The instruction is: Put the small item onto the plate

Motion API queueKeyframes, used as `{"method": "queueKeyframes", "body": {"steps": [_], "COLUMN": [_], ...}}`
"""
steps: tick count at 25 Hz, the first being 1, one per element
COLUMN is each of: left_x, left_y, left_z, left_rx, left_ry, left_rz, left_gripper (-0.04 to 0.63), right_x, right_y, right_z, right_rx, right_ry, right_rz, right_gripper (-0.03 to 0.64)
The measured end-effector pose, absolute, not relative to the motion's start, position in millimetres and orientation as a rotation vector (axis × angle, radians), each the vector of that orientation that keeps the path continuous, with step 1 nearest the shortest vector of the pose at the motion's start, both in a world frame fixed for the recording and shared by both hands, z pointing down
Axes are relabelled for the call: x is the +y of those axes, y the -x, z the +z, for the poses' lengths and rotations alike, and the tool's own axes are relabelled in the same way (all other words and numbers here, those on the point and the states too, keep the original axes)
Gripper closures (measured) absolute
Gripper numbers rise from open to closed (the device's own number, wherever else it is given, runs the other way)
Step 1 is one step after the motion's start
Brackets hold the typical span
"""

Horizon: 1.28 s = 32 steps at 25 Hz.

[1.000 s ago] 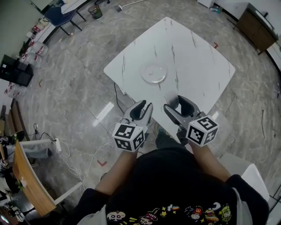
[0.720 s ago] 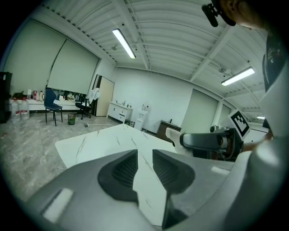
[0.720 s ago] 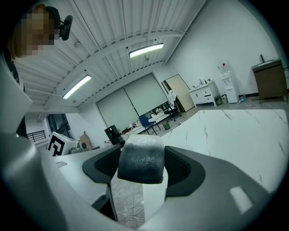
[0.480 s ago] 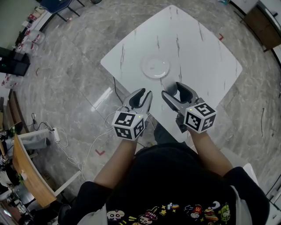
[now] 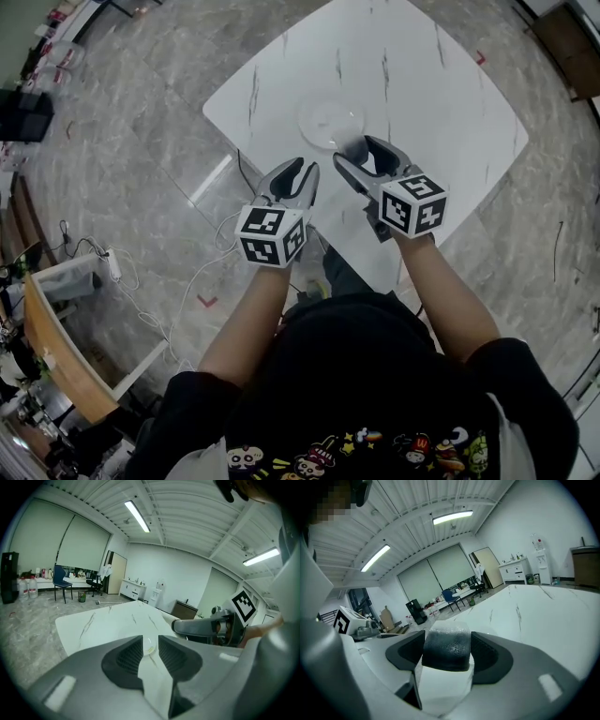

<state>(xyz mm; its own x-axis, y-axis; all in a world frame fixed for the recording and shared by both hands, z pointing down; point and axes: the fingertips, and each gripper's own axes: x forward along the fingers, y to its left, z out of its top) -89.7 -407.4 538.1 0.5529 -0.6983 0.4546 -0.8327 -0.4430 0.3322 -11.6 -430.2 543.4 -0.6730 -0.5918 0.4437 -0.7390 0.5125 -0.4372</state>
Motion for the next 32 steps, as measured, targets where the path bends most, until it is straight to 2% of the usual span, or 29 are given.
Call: {"method": "queueKeyframes", "body": {"steps": [16,32], "left_x": [-455,-462], "left_y": [103,98], "left_z": [606,625], "left_rx": [-1.293,-1.28], "left_ry": [-2.149,-2.12], "left_rz": [0.402,0.422], "left_gripper": [0.399,0.399], "right_x": [-501,-521], "right_y": [39,44], "right_z": [622,674], "right_rx": [-2.378,-2.158], "right_ry": [-1.093,-1.059], "right_rz": [0.785,0.618], "right_gripper": [0.285,0.285]}}
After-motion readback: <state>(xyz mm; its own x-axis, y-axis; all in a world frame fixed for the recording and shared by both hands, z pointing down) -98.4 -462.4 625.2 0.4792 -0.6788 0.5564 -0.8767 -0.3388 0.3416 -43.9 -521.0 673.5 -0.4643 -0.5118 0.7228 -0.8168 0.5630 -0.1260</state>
